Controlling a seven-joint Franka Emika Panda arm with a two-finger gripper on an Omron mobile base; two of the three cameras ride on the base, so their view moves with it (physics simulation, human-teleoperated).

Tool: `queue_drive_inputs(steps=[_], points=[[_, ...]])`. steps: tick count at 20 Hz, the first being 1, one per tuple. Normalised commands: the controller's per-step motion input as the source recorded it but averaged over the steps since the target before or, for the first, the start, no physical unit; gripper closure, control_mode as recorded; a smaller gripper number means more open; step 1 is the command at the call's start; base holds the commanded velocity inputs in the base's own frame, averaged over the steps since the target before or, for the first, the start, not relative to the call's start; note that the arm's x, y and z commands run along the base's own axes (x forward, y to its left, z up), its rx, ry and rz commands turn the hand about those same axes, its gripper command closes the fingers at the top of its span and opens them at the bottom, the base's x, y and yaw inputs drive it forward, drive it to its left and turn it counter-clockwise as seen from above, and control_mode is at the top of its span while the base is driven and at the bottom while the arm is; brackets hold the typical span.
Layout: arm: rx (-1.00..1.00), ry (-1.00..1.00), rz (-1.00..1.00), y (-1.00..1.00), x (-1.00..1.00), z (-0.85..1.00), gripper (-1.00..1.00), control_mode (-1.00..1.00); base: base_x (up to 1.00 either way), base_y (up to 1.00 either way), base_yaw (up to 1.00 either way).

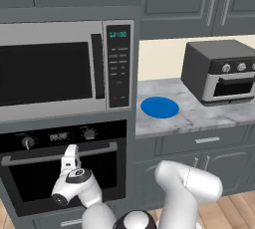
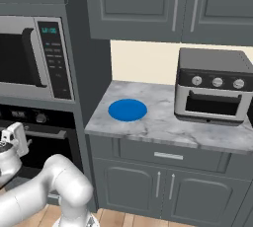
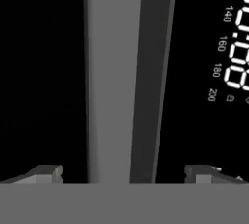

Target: Take the fish from the oven and place it on the plate on the counter.

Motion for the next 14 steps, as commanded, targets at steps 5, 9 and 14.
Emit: queue_drive_inputs(steps=[5, 9, 14], points=[[0.0, -0.02, 0.0, 0.0, 0.21, -0.2, -1.0, -1.0, 0.0, 0.0, 0.0], [0.0, -0.04, 0.0, 0.0, 0.21, -0.26, -1.0, -1.0, 0.0, 0.0, 0.0], [0.0, -0.06, 0.0, 0.0, 0.23, -0.24, -1.0, -1.0, 0.0, 0.0, 0.0]])
